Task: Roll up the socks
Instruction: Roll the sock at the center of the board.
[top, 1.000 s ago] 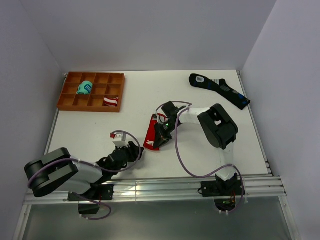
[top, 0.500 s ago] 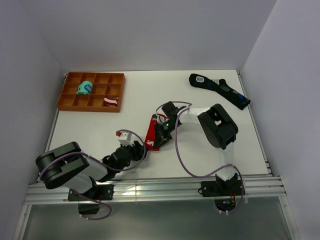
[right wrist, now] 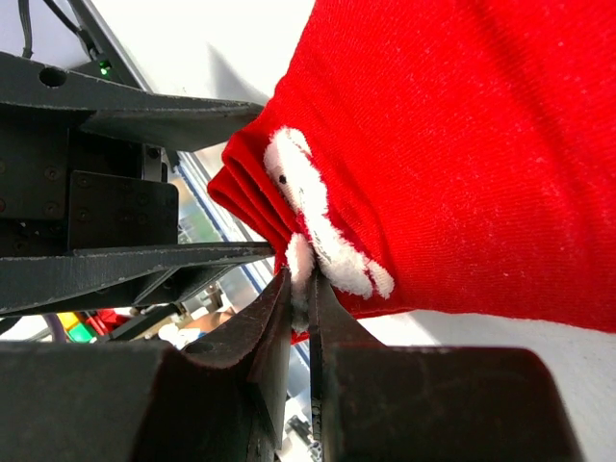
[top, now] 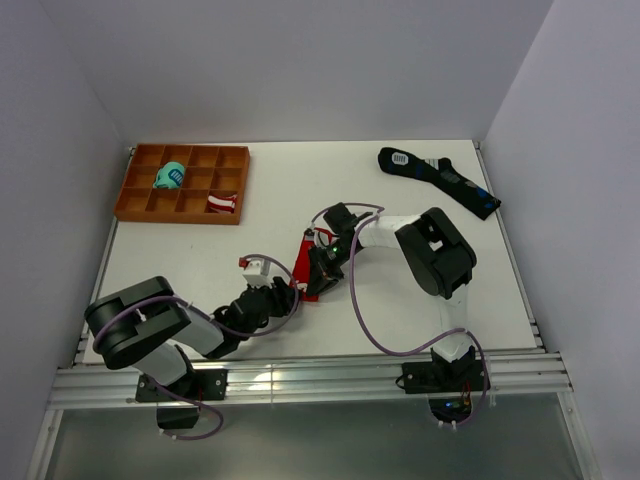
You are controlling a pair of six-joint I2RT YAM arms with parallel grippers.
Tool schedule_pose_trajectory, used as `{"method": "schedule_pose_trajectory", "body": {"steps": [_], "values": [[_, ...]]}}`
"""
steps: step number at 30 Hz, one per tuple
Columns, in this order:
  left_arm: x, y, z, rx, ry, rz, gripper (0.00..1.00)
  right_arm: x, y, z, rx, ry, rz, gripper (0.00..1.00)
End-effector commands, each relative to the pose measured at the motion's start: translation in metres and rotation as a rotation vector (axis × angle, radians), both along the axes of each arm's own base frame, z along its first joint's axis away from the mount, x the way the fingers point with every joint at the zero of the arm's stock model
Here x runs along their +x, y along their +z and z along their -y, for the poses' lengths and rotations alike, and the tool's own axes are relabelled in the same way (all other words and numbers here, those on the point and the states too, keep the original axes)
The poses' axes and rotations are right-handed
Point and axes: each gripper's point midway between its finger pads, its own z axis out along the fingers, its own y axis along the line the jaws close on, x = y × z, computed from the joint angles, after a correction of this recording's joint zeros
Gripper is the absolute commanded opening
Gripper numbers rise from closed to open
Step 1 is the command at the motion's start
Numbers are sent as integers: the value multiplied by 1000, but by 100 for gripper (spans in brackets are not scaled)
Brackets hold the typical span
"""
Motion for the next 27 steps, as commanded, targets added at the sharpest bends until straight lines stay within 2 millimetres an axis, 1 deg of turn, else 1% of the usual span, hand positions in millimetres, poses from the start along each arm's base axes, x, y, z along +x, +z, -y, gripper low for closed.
{"method": "schedule_pose_trajectory", "body": {"steps": [1, 6, 9, 12, 15, 16, 17, 18, 20, 26, 27], "values": [[-7, -26, -9, 86, 2, -66, 56, 0, 7, 0, 36, 6, 12, 8], [-4, -28, -10, 93, 22, -75, 51, 0, 8, -1, 38, 3, 14, 8], [-3, -33, -9, 118, 22, -93, 50, 0, 7, -1, 41, 2, 14, 8], [-2, -34, -8, 118, 26, -102, 52, -1, 6, 0, 37, 2, 11, 8], [-1, -36, -7, 131, 29, -118, 51, -1, 6, 0, 40, 1, 13, 8], [1, -35, -4, 131, 36, -118, 50, -2, 5, 1, 39, 1, 14, 8], [0, -39, -7, 151, 38, -131, 49, -2, 5, 1, 38, -1, 13, 8], [0, -40, -7, 152, 44, -136, 46, -2, 5, 1, 39, 1, 12, 8], [-1, -40, -6, 155, 40, -146, 42, -2, 4, 1, 37, 0, 14, 8], [-2, -43, -5, 164, 38, -165, 38, -1, 4, 1, 40, -7, 16, 8], [-3, -45, -6, 171, 38, -174, 35, -1, 4, 1, 38, -8, 17, 8]]}}
